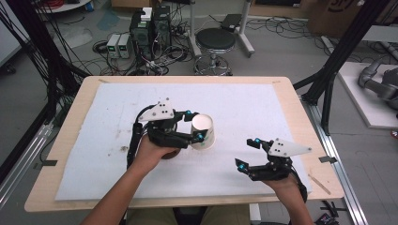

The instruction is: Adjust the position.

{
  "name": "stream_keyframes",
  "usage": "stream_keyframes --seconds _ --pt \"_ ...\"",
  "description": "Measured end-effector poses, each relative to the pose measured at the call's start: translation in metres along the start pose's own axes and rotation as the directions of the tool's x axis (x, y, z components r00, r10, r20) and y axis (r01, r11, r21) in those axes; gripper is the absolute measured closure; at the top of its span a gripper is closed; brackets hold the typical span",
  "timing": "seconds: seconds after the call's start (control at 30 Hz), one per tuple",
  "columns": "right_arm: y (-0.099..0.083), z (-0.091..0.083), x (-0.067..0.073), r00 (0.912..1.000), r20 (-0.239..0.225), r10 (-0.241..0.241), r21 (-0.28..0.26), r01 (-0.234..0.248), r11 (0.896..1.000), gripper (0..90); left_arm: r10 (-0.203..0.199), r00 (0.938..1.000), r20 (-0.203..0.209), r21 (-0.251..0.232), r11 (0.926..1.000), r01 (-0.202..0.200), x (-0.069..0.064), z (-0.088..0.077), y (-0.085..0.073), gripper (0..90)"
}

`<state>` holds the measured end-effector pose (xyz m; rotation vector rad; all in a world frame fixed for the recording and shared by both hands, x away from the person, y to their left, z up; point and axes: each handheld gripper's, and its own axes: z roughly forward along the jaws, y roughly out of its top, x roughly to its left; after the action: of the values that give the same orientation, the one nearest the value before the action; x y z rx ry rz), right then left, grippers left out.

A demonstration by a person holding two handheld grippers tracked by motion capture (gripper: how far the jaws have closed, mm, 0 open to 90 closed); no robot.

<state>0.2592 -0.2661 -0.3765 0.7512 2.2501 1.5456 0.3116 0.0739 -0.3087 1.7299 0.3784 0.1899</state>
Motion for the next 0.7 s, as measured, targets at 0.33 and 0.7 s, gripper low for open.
stream_keyframes --seconds 0.33,0.7 --pt "0.014 0.018 0.006 0.9967 -0.071 -0.038 -0.014 0.037 0.999 18.7 -0.013 0.9992 0.038 0.013 0.9998 0.012 -0.006 0.014 -0.017 36.6" --pt "0.017 0.041 0.011 0.9886 -0.141 -0.052 0.006 0.054 0.999 18.7 -0.011 0.9972 0.074 0.023 0.9997 0.009 -0.013 0.027 -0.027 36.9"
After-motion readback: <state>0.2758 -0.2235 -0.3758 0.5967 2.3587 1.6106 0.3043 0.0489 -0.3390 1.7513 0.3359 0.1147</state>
